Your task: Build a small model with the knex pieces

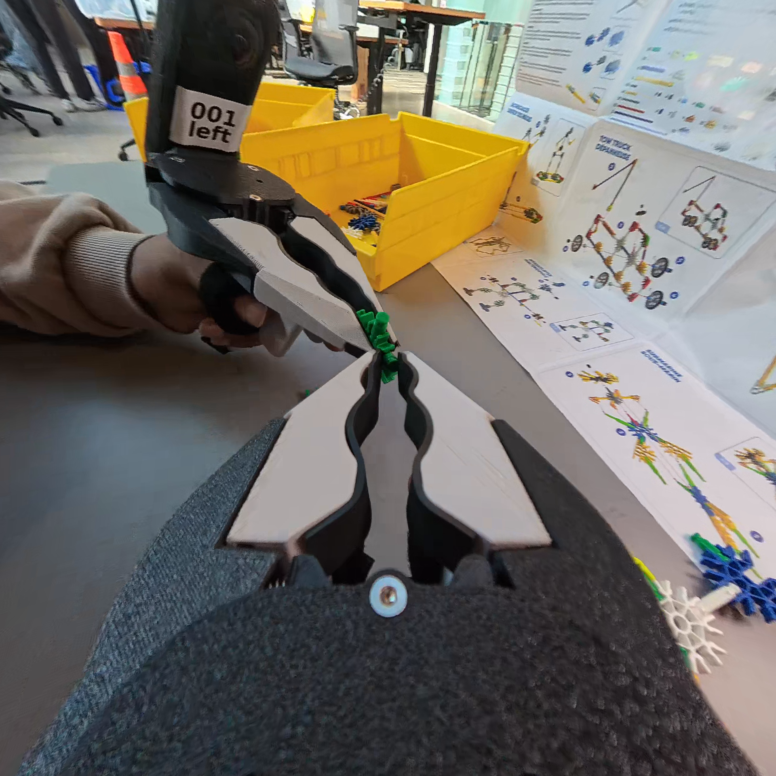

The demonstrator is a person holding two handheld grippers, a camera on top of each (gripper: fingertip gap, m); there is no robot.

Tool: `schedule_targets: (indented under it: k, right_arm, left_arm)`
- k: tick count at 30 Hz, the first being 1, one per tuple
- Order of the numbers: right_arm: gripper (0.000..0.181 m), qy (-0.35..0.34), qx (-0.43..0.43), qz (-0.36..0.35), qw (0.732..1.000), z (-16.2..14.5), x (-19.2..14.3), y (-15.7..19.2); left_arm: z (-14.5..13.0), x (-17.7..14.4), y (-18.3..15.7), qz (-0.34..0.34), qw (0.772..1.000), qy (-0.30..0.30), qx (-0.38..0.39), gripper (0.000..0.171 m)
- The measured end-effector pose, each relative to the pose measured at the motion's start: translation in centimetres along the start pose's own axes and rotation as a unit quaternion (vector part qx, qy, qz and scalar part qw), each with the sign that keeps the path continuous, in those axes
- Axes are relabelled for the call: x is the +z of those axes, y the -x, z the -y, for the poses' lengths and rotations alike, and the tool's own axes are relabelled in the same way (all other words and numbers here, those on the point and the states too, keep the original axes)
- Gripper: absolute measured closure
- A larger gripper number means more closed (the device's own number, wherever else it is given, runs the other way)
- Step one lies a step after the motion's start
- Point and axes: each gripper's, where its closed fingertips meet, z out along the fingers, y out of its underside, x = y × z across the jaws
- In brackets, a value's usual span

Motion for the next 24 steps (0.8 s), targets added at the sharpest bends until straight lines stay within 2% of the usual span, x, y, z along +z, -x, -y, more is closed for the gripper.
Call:
schedule_targets:
  k: [5, 9, 14, 17, 18, 21, 24]
  right_arm:
    - [0.175, 0.025, -0.067, -0.108, 0.992, -0.2, 0.2, -2.2]
    - [0.176, 0.056, -0.111, -0.166, 0.978, -0.9, 0.2, -3.2]
    - [0.176, 0.090, -0.178, -0.212, 0.957, -1.2, 1.0, -3.8]
    - [0.176, 0.105, -0.234, -0.235, 0.938, -0.9, 1.6, -4.1]
    - [0.176, 0.111, -0.252, -0.239, 0.931, -0.9, 1.9, -4.1]
    - [0.177, 0.120, -0.281, -0.250, 0.919, -0.9, 2.2, -4.4]
    - [0.178, 0.123, -0.294, -0.256, 0.913, -1.0, 2.6, -4.7]
  left_arm:
    - [0.6, 1.2, 1.8, 0.116, 0.992, 0.001, 0.041, 0.166]
    - [0.4, 2.0, 2.6, 0.165, 0.985, 0.017, 0.043, 0.166]
    - [0.0, 2.1, 3.7, 0.157, 0.985, 0.002, -0.075, 0.166]
    - [0.2, 2.0, 4.4, 0.099, 0.970, -0.035, -0.219, 0.165]
    - [0.1, 1.9, 4.7, 0.091, 0.965, -0.042, -0.244, 0.167]
    - [0.0, 1.8, 5.2, 0.083, 0.953, -0.056, -0.285, 0.165]
    - [0.0, 1.8, 5.8, 0.101, 0.954, -0.061, -0.275, 0.166]
